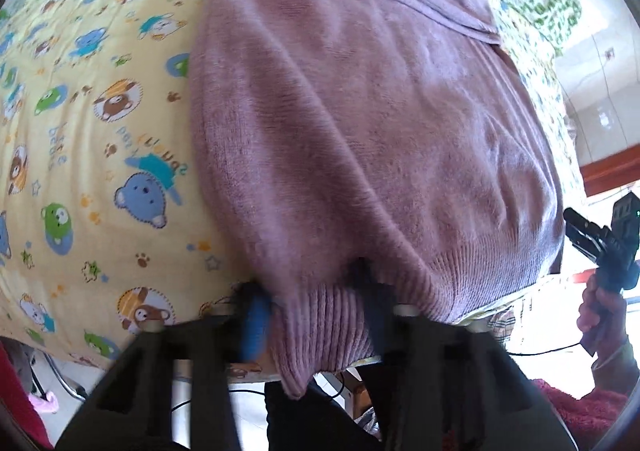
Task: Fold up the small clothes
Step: 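Grasp the ribbed hem with both tools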
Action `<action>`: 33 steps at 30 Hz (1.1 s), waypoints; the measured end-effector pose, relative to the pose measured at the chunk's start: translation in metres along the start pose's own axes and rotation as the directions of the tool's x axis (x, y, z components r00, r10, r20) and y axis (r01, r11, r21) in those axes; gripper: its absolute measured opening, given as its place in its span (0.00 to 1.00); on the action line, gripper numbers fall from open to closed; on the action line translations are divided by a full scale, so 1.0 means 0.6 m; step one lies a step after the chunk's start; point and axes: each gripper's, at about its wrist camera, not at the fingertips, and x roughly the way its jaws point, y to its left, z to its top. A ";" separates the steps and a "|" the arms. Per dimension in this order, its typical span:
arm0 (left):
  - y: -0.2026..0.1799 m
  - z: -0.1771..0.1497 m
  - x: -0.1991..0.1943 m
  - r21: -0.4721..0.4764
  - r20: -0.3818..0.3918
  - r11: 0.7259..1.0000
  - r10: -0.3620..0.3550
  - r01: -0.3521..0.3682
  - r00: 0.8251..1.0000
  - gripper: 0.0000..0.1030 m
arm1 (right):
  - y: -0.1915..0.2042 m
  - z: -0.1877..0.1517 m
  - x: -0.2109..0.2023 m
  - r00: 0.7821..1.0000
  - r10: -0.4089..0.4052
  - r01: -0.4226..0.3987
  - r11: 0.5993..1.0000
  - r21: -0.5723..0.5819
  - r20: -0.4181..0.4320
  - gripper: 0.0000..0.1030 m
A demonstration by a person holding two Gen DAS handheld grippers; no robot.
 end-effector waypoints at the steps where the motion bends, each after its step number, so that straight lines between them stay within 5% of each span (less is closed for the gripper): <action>1: 0.000 0.000 0.001 0.001 0.001 1.000 -0.008 0.008 1.000 0.12 | 0.002 -0.002 0.001 1.000 0.026 -0.026 1.000 0.006 0.001 0.65; 2: 0.000 0.000 0.000 0.003 0.005 1.000 -0.014 0.014 1.000 0.09 | 0.003 -0.003 0.003 0.998 0.057 -0.057 0.998 0.009 0.002 0.61; 4: 0.003 -0.003 -0.007 0.003 0.018 1.000 -0.028 0.028 0.999 0.07 | 0.010 -0.011 0.010 0.996 0.087 -0.087 0.996 -0.002 -0.004 0.33; 5: 0.006 -0.006 -0.015 0.000 0.031 0.999 -0.034 0.034 0.999 0.07 | 0.009 -0.014 0.013 0.997 0.072 -0.072 0.997 -0.002 -0.012 0.07; 14: 0.025 -0.019 -0.040 -0.030 0.082 0.994 -0.098 0.101 0.992 0.06 | -0.040 -0.030 -0.007 0.993 0.116 -0.115 0.990 0.084 -0.006 0.06; 21: 0.022 0.007 -0.109 -0.052 0.212 0.973 -0.209 0.225 0.955 0.06 | -0.033 -0.008 -0.031 0.981 0.195 -0.196 0.977 0.082 0.012 0.06; 28: 0.014 0.102 -0.171 -0.041 0.333 0.961 -0.246 0.275 0.910 0.06 | 0.008 0.061 -0.066 0.930 0.343 -0.353 0.933 0.067 0.132 0.06; 33: 0.015 0.194 -0.189 -0.047 0.399 0.962 -0.228 0.268 0.888 0.06 | 0.050 0.145 -0.068 0.908 0.372 -0.382 0.924 0.017 0.193 0.06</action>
